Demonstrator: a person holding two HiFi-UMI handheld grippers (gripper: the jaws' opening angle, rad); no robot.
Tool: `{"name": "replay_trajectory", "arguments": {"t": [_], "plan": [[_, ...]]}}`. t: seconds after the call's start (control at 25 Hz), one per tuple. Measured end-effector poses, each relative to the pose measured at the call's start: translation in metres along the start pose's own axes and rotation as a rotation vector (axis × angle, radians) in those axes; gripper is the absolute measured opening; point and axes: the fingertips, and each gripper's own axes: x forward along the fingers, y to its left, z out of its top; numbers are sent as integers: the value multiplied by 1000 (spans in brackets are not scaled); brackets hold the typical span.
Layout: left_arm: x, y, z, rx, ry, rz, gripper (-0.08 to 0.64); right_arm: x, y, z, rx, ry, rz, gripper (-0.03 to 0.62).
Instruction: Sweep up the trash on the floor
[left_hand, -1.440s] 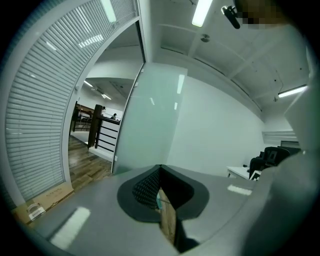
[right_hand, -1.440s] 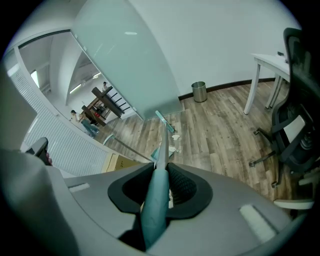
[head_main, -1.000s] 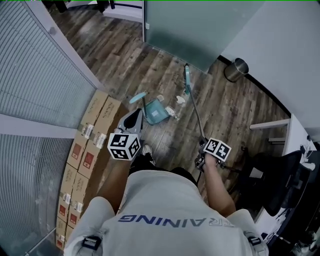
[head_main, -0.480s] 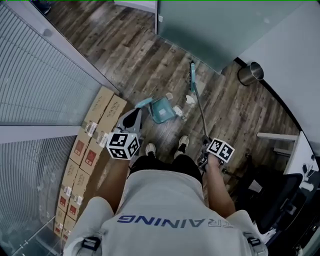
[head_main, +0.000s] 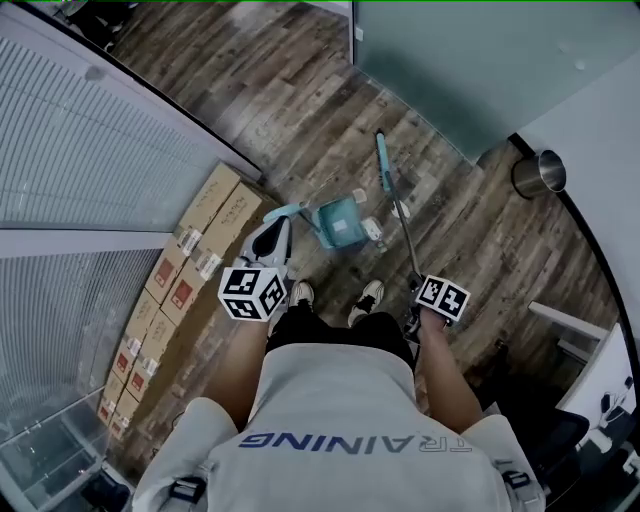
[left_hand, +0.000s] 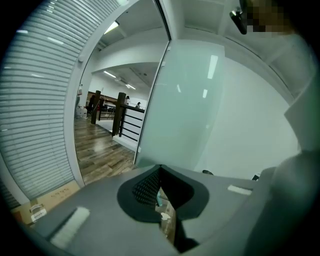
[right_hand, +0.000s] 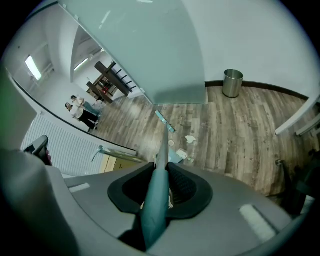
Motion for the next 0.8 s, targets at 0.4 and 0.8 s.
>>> {"name": "replay_trajectory", "arguments": {"t": [0.4, 0.8], "plan": [[16, 24, -25, 18, 72, -14, 2, 15, 5, -6, 5, 39, -16, 104], [53, 59, -67, 290, 328, -236, 275, 22, 22, -31, 131, 35, -54, 104]]}}
